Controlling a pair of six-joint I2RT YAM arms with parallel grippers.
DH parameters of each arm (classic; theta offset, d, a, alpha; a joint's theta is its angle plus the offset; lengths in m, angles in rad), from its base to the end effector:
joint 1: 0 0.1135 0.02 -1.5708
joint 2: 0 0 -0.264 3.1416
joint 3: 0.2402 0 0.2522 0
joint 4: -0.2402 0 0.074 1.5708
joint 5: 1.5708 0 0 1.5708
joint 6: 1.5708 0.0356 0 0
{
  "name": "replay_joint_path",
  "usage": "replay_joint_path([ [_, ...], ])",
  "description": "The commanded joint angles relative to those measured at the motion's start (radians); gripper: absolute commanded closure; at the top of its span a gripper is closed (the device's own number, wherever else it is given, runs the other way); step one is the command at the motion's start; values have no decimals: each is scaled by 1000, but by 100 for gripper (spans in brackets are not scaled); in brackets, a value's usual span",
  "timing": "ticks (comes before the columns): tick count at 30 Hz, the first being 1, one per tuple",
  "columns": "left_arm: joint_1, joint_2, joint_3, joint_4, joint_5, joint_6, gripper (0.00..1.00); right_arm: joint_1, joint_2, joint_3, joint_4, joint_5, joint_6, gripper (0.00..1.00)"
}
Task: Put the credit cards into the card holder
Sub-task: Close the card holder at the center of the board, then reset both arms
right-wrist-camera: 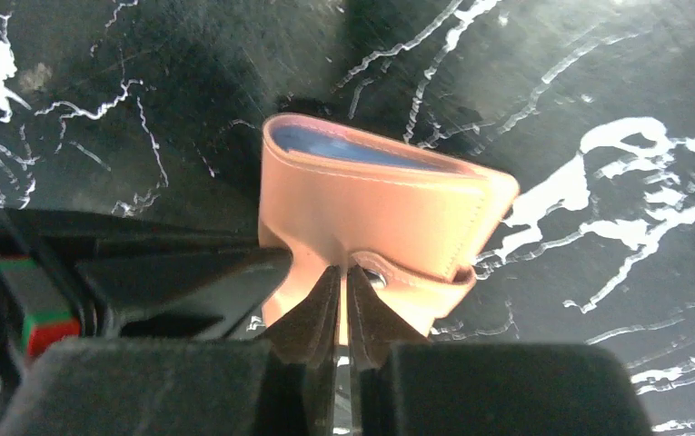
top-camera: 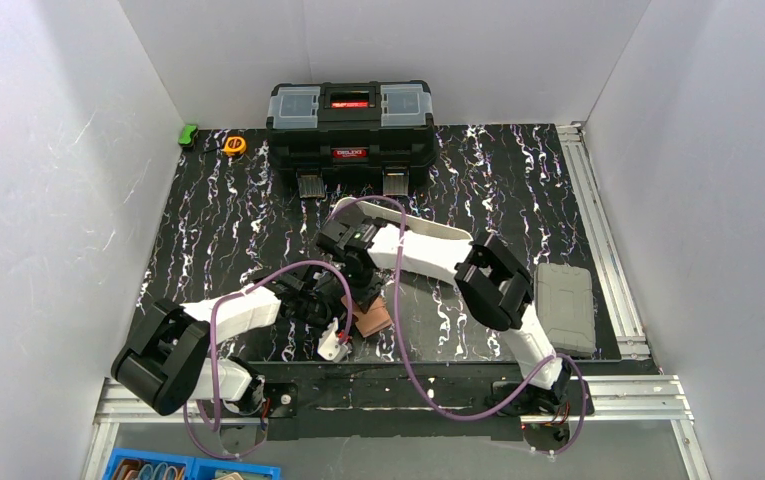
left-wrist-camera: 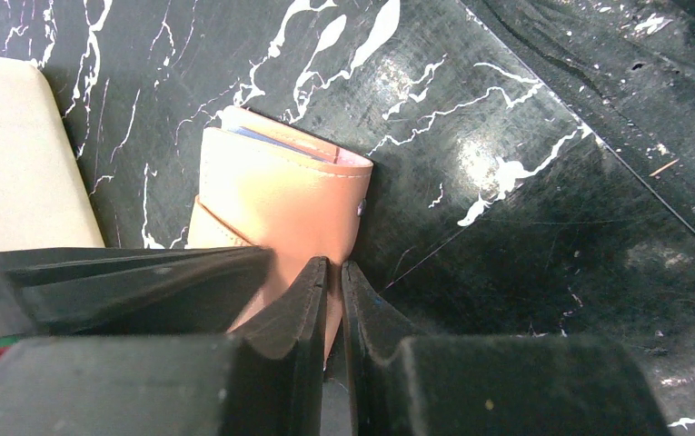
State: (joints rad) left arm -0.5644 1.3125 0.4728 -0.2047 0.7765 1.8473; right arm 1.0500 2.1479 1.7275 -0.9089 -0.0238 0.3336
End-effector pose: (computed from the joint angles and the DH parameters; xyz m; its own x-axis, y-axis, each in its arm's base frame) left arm 0.1647 -0.1338 0.1405 0.8527 0.2724 -0.4457 0.5174 -0.5581 0.6488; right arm 0.2174 0.3807 0.1831 -0.7414 -0.6345 -0.2184 -0.6638 0.7411 0.1001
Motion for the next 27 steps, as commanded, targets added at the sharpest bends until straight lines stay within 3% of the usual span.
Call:
replay_joint_path([
  [1,-14,-6,-26,-71,52,-16,100,48,91,-66,75,-8,14,84],
  [4,-14,-5,-26,-72,52,-13,100,48,79,-101,117,-7,20,75],
  [12,-14,-3,-27,-79,46,-11,100,47,75,-130,144,-17,31,75],
  [22,-13,-57,33,-186,4,-8,100,-14,-151,-242,226,-117,25,58],
  [24,-13,-92,59,-219,-7,-19,95,-27,-196,-278,242,-123,29,56],
  [25,-14,-110,71,-237,-13,-32,87,-32,-216,-295,245,-120,31,55],
  [27,-14,-150,101,-280,-28,-60,51,-43,-258,-334,256,-119,39,51],
])
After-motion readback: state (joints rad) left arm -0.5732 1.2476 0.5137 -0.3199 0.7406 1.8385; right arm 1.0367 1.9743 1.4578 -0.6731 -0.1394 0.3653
